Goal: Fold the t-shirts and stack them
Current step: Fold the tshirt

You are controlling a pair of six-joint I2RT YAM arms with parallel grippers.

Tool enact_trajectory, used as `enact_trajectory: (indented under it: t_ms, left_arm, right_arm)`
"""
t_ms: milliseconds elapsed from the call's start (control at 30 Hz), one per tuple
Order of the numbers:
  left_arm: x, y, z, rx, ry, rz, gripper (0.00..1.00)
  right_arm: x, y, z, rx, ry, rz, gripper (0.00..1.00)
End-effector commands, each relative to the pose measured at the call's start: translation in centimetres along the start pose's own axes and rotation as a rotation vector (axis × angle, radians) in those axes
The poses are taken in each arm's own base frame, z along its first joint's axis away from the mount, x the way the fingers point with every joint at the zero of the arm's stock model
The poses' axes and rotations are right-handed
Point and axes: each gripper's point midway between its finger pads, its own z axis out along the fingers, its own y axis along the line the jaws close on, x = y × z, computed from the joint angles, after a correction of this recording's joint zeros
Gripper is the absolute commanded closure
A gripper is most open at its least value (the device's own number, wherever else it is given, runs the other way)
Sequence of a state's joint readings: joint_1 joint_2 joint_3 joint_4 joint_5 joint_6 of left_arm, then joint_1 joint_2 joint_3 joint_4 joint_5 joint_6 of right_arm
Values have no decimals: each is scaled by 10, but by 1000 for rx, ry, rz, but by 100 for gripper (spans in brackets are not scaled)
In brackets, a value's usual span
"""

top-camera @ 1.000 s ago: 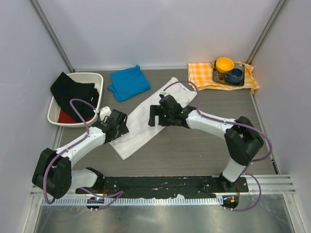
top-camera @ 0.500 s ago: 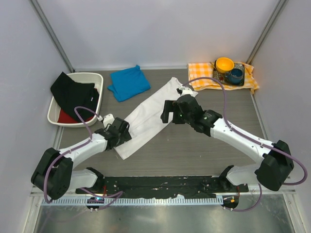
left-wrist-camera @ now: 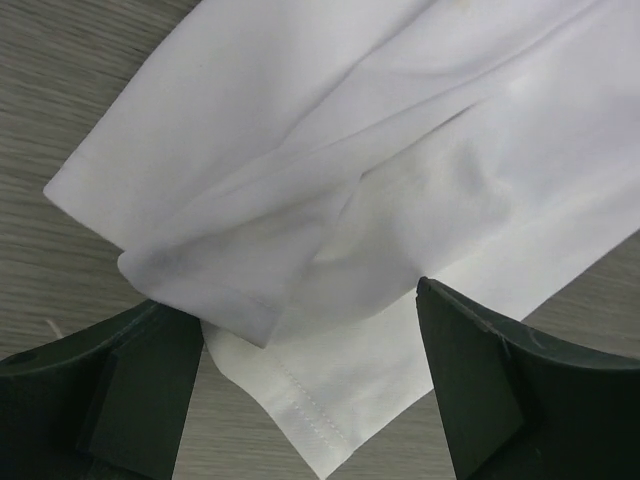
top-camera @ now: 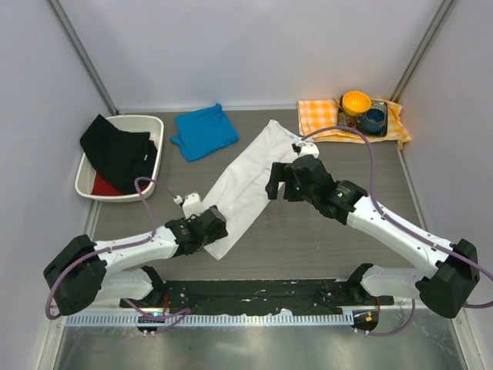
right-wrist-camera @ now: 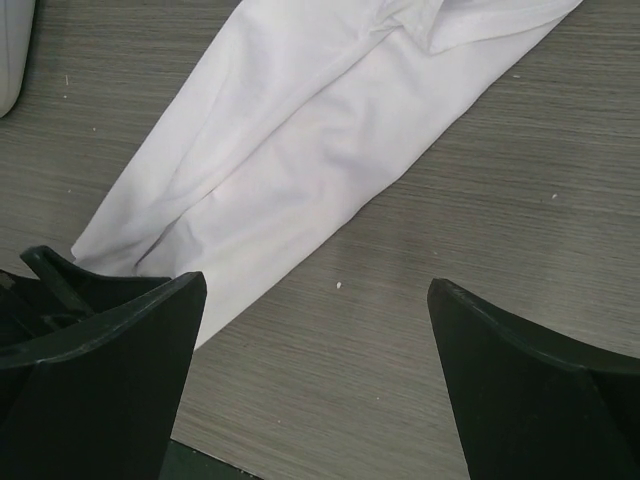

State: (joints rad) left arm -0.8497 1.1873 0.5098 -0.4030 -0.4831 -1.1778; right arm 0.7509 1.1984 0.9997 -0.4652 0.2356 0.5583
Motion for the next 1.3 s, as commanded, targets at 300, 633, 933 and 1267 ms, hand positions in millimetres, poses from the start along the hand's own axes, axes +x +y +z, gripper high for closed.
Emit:
enact_trajectory:
  t_ms: [300, 633, 933, 1267]
  left_arm:
    - [128, -119, -10, 126, 143, 257, 11]
    - [185, -225, -65, 368, 167, 452, 11]
    - [161, -235, -150, 493, 68, 519, 11]
    - [20, -134, -199, 440, -136, 253, 9]
  right_arm:
    - [-12, -24, -39, 57, -92, 14, 0]
    - [-18, -56, -62, 177, -139, -13, 0]
    - [-26, -66, -51, 222, -145, -13, 0]
    - [23, -44, 2, 87, 30, 52, 0]
